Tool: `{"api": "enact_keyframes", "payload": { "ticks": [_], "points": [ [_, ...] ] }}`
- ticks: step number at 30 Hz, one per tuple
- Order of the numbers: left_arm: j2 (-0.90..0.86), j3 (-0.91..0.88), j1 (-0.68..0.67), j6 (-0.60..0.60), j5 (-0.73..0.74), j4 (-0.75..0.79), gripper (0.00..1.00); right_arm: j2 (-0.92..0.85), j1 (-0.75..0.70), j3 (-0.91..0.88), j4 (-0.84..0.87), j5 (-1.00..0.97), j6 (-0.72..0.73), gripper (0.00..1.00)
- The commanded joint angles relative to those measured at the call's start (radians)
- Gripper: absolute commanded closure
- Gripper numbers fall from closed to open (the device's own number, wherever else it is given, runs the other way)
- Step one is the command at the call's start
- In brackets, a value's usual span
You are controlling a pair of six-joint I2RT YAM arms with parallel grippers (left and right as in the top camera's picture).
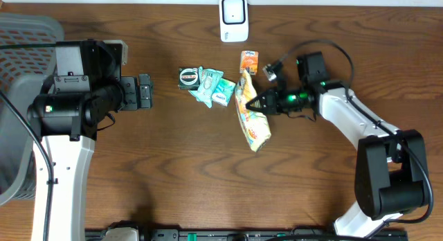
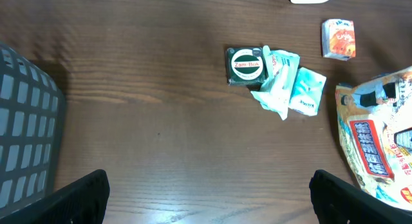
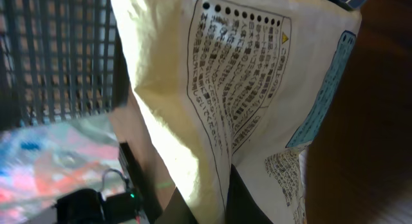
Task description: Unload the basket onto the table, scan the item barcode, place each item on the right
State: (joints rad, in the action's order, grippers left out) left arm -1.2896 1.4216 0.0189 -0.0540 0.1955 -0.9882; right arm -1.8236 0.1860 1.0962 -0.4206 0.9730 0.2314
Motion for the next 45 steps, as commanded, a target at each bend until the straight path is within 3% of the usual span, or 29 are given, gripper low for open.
{"api": "enact_keyframes", "payload": {
  "ticks": [1,3,7,10,16,21,24,31,40,45],
  "points": [
    [-0.003,0.007,0.005,-0.013,-0.006,-0.002,0.02,0.005,-0.059,-0.042,0.023,0.015,0.072,0.99],
    [-0.003,0.007,0.005,-0.013,-0.006,-0.002,0.02,0.005,-0.093,-0.047,0.004,-0.093,0.071,0.91],
    [-0.003,0.007,0.005,-0.013,-0.006,-0.002,0.02,0.01,-0.155,-0.045,-0.024,-0.219,0.069,0.63],
    [-0.003,0.007,0.005,-0.013,-0.006,-0.002,0.02,0.017,-0.204,-0.031,-0.041,-0.211,0.068,0.55],
    [-0.003,0.007,0.005,-0.013,-0.006,-0.002,0.02,0.053,-0.259,0.031,-0.134,-0.221,0.03,0.48],
    [-0.003,0.007,0.005,-0.013,-0.006,-0.002,0.02,0.066,-0.241,0.093,-0.243,-0.389,-0.028,0.45],
    [-0.003,0.007,0.005,-0.013,-0.006,-0.002,0.02,0.066,-0.204,0.1,-0.278,-0.462,-0.087,0.43],
    [-0.003,0.007,0.005,-0.013,-0.006,-0.002,0.02,0.065,-0.048,0.1,-0.293,-0.732,-0.152,0.29],
    [-0.003,0.007,0.005,-0.013,-0.006,-0.002,0.02,0.064,0.126,0.096,-0.294,-0.925,-0.15,0.28],
    [-0.003,0.007,0.005,-0.013,-0.006,-0.002,0.02,0.053,0.171,0.076,-0.294,-0.975,-0.139,0.23]
  ]
}}
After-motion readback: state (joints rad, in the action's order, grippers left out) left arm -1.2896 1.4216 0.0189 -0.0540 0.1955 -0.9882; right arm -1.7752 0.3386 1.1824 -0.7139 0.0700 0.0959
